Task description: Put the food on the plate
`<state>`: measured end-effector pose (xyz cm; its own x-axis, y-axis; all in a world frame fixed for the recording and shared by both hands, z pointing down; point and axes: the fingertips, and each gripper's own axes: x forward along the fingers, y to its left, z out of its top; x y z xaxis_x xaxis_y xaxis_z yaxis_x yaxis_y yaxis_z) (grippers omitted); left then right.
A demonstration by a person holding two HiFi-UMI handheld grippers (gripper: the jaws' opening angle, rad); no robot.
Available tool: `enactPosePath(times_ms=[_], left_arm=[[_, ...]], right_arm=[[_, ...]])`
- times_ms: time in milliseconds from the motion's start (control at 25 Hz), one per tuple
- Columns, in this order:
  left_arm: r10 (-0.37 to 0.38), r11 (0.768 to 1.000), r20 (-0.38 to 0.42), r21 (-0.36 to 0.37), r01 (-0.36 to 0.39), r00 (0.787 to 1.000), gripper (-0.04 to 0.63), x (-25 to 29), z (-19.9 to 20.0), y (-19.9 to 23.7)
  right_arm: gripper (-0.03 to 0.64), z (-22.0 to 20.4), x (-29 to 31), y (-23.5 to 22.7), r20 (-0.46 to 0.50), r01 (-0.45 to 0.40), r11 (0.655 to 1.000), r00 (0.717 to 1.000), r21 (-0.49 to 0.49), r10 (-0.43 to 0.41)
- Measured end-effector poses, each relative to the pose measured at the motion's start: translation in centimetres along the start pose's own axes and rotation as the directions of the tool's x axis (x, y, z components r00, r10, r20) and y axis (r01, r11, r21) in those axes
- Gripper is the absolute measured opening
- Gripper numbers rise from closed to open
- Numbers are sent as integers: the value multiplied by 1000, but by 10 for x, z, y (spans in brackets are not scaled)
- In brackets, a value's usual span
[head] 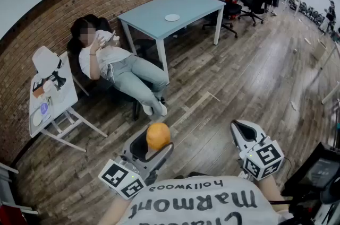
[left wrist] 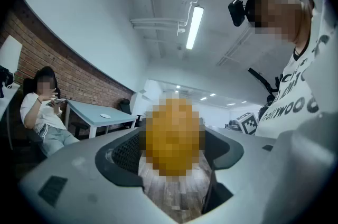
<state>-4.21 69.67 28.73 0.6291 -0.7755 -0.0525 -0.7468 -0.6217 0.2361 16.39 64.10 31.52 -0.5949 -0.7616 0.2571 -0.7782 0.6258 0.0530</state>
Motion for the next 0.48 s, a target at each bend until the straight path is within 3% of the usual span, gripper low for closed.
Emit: enactPosePath(times_ms=[480], left_arm=[[4,1000,0,1,-4,1000,328,4,1,9]], right_arm=[[12,3,8,-3,15,-14,999,1000,37,13]])
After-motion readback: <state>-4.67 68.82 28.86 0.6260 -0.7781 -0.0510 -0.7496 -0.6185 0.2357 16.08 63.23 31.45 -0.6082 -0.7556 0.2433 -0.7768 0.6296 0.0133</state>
